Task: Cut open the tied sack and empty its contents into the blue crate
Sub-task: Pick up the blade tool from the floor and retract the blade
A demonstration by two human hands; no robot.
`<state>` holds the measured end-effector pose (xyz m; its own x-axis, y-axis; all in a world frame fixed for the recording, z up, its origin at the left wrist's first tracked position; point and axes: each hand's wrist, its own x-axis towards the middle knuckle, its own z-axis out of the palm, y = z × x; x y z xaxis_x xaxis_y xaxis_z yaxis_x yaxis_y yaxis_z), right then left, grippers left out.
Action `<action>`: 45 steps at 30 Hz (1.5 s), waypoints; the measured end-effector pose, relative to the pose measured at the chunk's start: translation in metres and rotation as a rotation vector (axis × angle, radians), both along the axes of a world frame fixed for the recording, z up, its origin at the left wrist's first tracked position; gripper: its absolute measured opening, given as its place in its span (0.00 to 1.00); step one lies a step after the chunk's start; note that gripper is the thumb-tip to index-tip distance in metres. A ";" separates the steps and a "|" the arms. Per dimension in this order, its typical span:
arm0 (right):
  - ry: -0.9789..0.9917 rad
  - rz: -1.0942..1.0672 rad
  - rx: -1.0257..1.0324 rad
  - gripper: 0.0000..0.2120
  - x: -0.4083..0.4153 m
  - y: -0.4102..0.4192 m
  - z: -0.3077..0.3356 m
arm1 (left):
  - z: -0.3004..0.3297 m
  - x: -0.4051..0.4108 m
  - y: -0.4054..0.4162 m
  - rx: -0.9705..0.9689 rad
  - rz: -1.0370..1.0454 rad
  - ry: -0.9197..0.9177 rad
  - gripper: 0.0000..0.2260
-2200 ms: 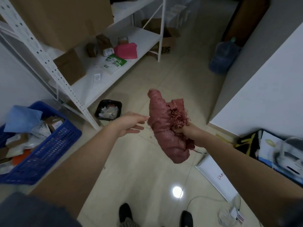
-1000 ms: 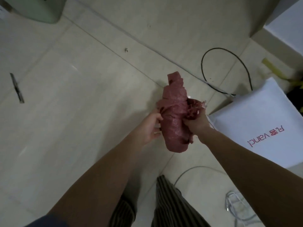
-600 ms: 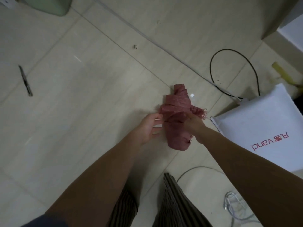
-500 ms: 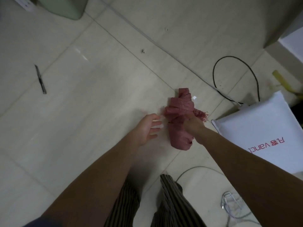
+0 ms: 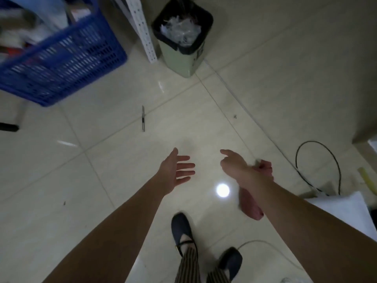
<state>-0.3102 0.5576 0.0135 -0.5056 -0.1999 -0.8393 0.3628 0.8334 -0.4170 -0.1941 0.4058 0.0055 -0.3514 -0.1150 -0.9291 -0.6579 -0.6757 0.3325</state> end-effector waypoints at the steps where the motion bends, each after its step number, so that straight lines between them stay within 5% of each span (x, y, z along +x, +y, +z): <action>1: -0.006 0.009 -0.010 0.25 0.000 -0.019 0.009 | 0.010 0.003 -0.017 -0.014 0.024 0.006 0.24; 12: 0.015 0.114 -0.077 0.19 -0.016 -0.189 0.068 | 0.081 0.026 -0.166 -0.191 0.265 -0.048 0.22; 25: -0.082 0.179 -0.110 0.14 -0.060 -0.341 0.024 | 0.033 -0.014 -0.286 -0.200 0.416 -0.092 0.20; 32: -0.090 0.155 -0.074 0.13 -0.065 -0.386 -0.050 | -0.049 -0.029 -0.325 -0.158 0.369 -0.093 0.19; 43: -0.030 0.126 0.099 0.04 -0.062 -0.447 -0.270 | -0.246 -0.040 -0.422 -0.261 0.207 -0.094 0.13; 45: -0.034 0.121 0.136 0.08 -0.060 -0.449 -0.307 | -0.278 -0.042 -0.427 -0.249 0.160 -0.087 0.13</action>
<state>-0.3703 0.1086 -0.2935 -0.4557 -0.1410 -0.8789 0.2683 0.9197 -0.2867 -0.2361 -0.0213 -0.2727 -0.2311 -0.3909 -0.8910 -0.5827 -0.6777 0.4485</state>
